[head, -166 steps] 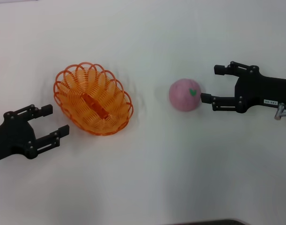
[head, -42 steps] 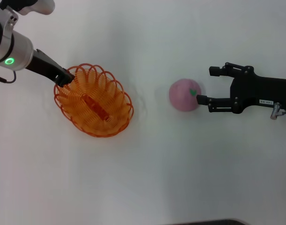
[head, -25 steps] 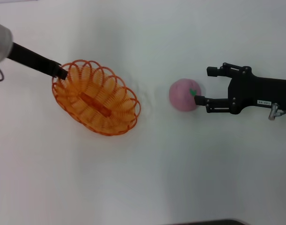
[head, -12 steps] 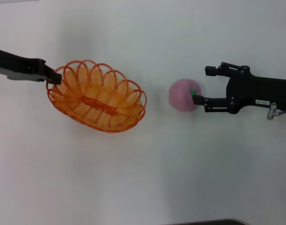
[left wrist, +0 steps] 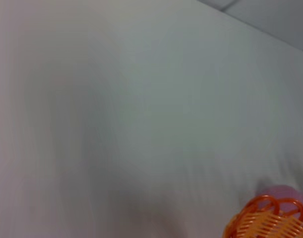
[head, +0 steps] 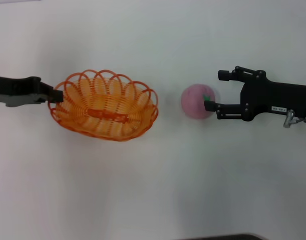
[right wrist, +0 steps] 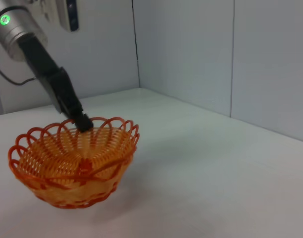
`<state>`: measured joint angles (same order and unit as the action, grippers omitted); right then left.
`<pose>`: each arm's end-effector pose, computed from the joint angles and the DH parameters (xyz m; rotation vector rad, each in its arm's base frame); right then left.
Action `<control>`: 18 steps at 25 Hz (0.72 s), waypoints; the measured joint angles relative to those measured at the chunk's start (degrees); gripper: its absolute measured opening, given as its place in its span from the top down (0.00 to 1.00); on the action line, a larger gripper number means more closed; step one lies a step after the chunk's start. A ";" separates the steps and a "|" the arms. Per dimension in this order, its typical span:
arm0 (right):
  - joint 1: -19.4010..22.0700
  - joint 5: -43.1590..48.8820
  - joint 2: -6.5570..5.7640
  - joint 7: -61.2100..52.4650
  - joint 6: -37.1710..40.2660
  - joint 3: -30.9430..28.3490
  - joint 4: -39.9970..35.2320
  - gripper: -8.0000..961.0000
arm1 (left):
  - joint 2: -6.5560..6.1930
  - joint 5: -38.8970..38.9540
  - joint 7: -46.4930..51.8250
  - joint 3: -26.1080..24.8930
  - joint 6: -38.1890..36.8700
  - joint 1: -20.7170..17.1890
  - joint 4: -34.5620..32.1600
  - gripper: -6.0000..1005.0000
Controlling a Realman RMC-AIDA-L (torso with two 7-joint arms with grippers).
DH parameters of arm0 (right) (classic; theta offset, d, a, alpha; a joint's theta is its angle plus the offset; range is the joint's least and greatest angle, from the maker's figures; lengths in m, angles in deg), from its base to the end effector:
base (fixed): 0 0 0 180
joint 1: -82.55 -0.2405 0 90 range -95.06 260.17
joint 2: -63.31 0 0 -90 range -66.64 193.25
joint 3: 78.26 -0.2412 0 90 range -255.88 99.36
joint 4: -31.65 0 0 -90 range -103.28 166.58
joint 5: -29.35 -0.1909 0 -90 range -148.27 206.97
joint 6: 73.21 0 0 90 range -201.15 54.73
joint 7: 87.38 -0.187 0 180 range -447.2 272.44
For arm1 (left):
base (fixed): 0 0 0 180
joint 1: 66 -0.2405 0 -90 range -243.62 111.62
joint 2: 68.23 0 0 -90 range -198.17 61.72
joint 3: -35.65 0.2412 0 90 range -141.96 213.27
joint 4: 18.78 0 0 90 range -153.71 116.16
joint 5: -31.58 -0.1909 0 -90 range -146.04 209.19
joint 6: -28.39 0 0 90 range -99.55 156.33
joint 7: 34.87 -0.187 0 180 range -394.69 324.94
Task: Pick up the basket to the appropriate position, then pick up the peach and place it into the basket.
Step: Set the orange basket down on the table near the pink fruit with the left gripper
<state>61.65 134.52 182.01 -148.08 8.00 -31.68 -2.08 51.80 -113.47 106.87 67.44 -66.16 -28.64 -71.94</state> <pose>0.2714 0.2983 -0.0403 -2.6021 0.4568 0.5912 -0.2462 0.3348 -0.0067 -2.3072 -1.8365 -0.2305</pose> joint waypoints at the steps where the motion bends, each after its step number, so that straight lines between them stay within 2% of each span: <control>1: -0.01 -0.01 0.03 0.06 -0.01 -0.18 0.02 0.03 | 0.64 0.21 0.16 0.01 0.06 -0.75 -1.34 0.95; 3: -0.07 -0.06 0.08 0.29 -0.04 -0.70 0.19 0.03 | 2.46 0.63 0.50 0.05 0.32 -2.81 -4.88 0.95; 6: -0.18 -0.07 0.12 0.25 -0.05 -0.96 0.18 0.03 | 3.82 1.32 0.52 -0.05 0.44 -4.83 -7.19 0.95; 18: -0.18 -0.06 0.48 0.04 0.00 -1.21 -0.15 0.03 | 4.11 8.05 0.99 0.02 4.40 -11.01 -5.50 0.95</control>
<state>61.46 134.46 182.49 -148.04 8.00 -32.89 -2.23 55.92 -105.42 107.86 67.46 -61.76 -39.65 -77.45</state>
